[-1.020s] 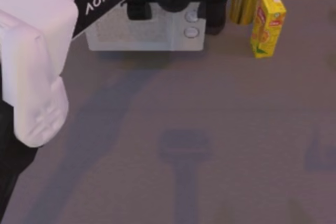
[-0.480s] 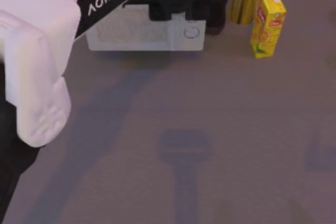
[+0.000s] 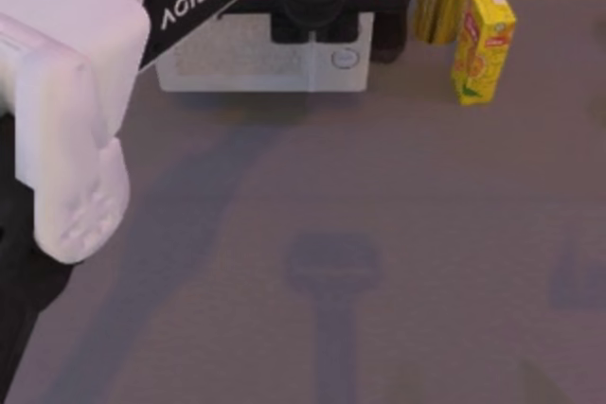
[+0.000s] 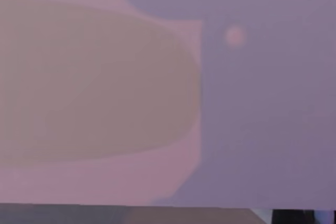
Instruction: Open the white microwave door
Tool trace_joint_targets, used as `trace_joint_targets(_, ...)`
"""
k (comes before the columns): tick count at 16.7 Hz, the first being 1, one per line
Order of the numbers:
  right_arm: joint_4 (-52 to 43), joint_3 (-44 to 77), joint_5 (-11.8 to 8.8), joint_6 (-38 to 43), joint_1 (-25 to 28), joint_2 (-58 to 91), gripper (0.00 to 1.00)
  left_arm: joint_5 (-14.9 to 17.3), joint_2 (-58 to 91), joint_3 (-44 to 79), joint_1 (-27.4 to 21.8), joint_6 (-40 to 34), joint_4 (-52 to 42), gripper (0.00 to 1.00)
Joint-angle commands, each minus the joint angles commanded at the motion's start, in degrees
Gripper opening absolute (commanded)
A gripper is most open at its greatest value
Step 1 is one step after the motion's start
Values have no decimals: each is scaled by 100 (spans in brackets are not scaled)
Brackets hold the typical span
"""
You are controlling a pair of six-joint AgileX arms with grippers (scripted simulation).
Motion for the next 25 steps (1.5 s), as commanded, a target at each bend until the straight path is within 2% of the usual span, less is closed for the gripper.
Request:
trace_joint_targets(1, 0, 0, 0, 0, 0, 0, 100, 34, -137, -226, -127, -18, -23, 0)
trace_joint_targets(10, 0, 0, 0, 0, 0, 0, 100, -85, -782, -1367, -173, -166, 533, 0)
trace_joint_targets(25, 0, 0, 0, 0, 0, 0, 100, -87, -791, -1382, -174, -168, 542, 0)
